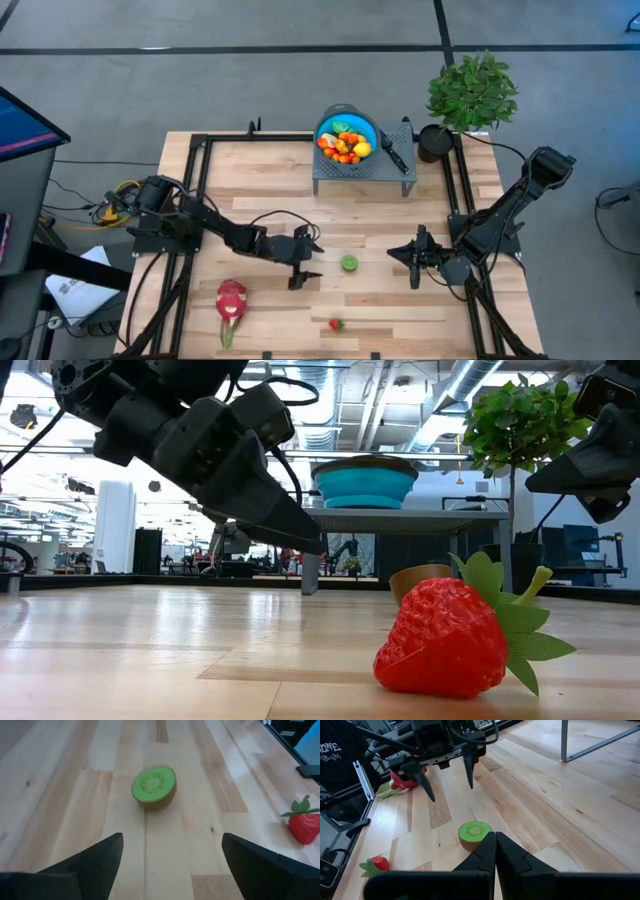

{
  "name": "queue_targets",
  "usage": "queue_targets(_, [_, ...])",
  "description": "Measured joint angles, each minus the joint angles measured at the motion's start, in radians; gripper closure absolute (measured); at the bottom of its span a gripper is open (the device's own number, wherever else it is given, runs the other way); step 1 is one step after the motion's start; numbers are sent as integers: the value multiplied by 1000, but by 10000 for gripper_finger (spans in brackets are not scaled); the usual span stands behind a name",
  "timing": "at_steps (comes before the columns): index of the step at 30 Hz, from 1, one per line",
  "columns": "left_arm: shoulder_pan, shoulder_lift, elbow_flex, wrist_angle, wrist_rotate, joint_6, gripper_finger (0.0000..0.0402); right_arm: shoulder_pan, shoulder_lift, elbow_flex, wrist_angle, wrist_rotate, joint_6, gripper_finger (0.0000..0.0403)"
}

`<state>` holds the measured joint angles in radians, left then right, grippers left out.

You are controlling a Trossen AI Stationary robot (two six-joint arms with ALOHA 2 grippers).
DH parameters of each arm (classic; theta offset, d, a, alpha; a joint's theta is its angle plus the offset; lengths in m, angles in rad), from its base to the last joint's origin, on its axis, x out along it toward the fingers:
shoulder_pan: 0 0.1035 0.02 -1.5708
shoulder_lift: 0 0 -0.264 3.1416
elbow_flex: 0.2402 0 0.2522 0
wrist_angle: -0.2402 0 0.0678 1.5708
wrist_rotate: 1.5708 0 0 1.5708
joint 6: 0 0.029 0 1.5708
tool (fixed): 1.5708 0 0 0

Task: Pick & Place Fruit
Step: Put the kiwi into the strainer bowl

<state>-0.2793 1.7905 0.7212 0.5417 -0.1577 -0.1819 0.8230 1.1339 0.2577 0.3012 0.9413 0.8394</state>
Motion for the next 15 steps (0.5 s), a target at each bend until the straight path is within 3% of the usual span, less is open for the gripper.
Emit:
queue_targets(5, [7,24,1,52,3,41,66,0,0,0,-1,1,0,403])
queue_targets(15, [34,206,34,273,35,35,66,0,0,0,-1,2,-1,403])
